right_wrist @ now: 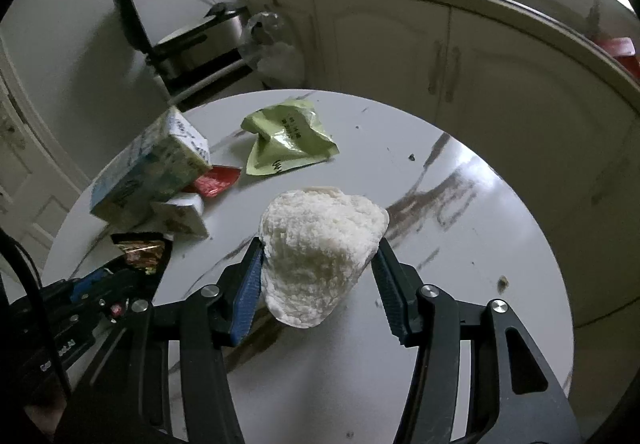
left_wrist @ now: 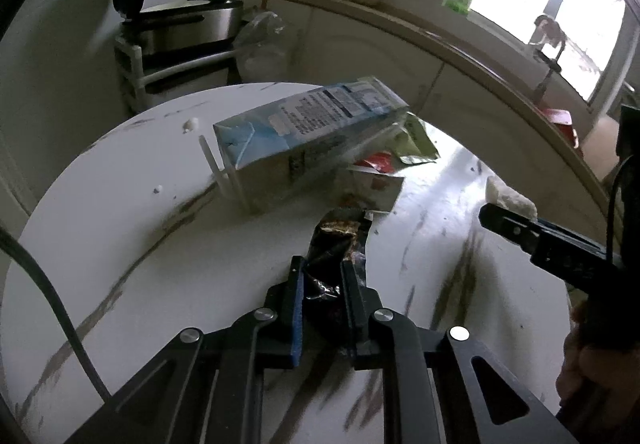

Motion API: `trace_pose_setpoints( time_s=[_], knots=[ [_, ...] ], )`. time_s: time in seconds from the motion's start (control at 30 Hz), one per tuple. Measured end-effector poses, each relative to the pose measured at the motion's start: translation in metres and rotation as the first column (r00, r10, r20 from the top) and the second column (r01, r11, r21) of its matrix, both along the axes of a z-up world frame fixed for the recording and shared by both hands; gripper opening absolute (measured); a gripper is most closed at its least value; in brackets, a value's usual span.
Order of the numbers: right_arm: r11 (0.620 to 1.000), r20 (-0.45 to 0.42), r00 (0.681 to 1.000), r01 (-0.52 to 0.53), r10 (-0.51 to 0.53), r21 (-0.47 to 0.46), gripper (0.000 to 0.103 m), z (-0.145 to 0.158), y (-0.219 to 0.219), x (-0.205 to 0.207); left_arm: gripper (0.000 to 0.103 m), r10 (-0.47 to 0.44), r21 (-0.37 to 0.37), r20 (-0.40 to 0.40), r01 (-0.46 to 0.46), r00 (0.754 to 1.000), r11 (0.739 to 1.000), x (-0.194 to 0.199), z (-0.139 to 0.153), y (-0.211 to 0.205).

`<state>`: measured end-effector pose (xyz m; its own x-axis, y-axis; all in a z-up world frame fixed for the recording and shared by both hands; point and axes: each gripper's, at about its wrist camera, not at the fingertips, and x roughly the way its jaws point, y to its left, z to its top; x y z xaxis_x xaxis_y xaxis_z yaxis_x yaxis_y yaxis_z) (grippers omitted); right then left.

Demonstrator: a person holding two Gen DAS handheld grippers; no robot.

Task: Collect trash
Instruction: 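Grasp the white puffed rice cake with right tool while left tool grasps dark wrapper, then carry the rice cake and dark wrapper toward the floor bin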

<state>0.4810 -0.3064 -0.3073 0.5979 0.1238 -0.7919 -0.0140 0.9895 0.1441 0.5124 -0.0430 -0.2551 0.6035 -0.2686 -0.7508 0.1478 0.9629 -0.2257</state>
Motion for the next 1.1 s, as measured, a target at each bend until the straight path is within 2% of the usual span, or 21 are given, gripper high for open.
trace_pose_setpoints(
  time_s=[0.3,0.6,0.83,1.1],
  knots=[
    [0.999,0.051,0.999,0.006,-0.008,0.043,0.05,0.02,-0.008,-0.036,0.012,-0.036,0.013,0.057,0.035,0.998,0.999,-0.039,0.024,-0.008],
    [0.996,0.107,0.993,0.041,-0.049,0.074,0.05,0.044,-0.034,-0.087,0.012,-0.102,0.019,0.145,0.1,0.984,0.995,-0.088,0.064,-0.037],
    [0.993,0.178,0.979,0.089,-0.102,0.083,0.05,0.074,-0.062,-0.133,0.012,-0.178,0.043,0.219,0.173,0.959,0.984,-0.124,0.099,-0.074],
    [0.98,0.249,0.949,0.173,-0.194,0.103,0.05,0.099,-0.104,-0.188,0.012,-0.291,0.067,0.285,0.284,0.913,0.956,-0.168,0.129,-0.129]
  ],
)
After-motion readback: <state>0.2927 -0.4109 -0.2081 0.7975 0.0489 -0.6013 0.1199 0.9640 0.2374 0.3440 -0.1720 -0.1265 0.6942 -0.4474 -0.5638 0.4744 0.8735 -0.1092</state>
